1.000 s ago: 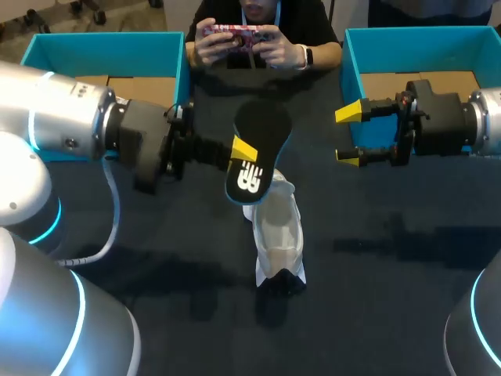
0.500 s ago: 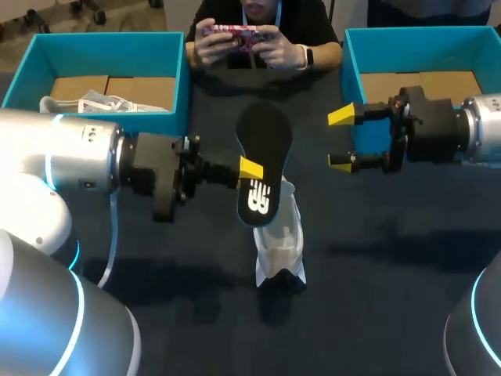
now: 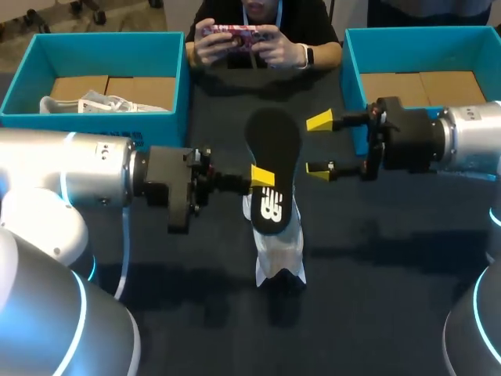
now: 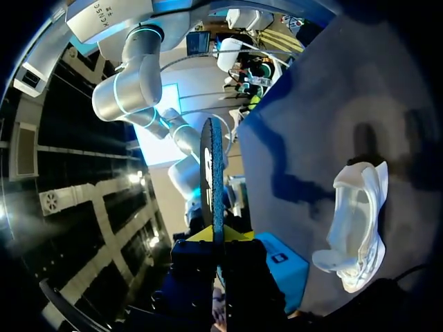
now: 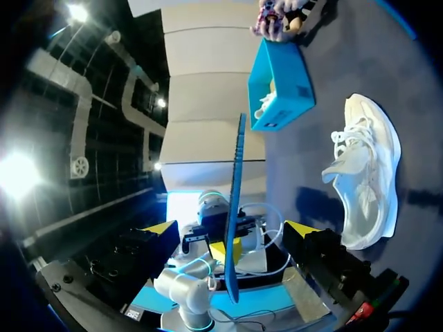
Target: Take the shoe out of the shoebox, open the shoe tongue, remove and reinsert the insole, then place the shoe into the shoebox
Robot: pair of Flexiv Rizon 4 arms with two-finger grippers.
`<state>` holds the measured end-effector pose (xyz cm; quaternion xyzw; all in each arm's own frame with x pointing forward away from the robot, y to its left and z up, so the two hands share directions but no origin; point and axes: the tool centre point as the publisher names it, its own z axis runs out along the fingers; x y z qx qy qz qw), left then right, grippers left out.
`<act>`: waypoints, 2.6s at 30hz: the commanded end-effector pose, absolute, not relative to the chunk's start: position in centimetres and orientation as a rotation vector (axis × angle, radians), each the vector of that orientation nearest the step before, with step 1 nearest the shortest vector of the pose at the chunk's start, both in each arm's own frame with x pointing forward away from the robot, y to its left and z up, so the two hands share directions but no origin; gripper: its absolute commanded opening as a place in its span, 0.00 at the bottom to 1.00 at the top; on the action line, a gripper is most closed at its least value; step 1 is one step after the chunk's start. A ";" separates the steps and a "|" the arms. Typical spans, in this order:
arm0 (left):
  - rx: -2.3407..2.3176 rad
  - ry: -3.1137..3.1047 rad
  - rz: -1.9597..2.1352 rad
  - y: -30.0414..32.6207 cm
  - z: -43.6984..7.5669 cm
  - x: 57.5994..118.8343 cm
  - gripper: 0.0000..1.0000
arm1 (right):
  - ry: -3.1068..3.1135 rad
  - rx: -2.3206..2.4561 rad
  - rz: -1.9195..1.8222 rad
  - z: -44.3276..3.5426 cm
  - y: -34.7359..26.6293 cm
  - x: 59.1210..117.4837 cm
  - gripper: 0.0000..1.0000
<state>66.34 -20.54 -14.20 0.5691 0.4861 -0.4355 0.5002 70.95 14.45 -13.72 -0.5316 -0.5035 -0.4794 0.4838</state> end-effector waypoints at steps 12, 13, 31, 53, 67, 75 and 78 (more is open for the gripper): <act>1.401 1.157 -1.056 -23.3 -14.3 67.5 0.00 | -1.214 -1.264 -1.167 -13.5 16.5 71.8 0.46; 1.396 1.156 -1.056 -23.4 -14.2 67.5 0.00 | -1.213 -1.264 -1.171 -13.5 16.5 71.8 0.44; 1.381 1.200 -1.049 -23.5 -14.8 67.3 0.00 | -1.197 -1.274 -1.202 -13.8 15.8 71.8 0.00; 1.560 1.429 -1.033 -19.0 -15.1 69.9 1.00 | -1.155 -1.300 -1.158 -15.7 14.2 72.2 0.00; 1.619 1.853 -0.890 -20.5 -13.1 70.9 1.00 | -1.167 -1.304 -1.128 -16.7 14.8 72.3 0.00; 1.619 1.853 -0.890 -20.5 -13.1 70.9 1.00 | -1.190 -1.308 -1.127 -17.0 15.0 72.5 0.00; 1.619 1.853 -0.890 -20.5 -13.1 70.9 1.00 | -1.191 -1.307 -1.121 -17.0 15.0 72.6 0.00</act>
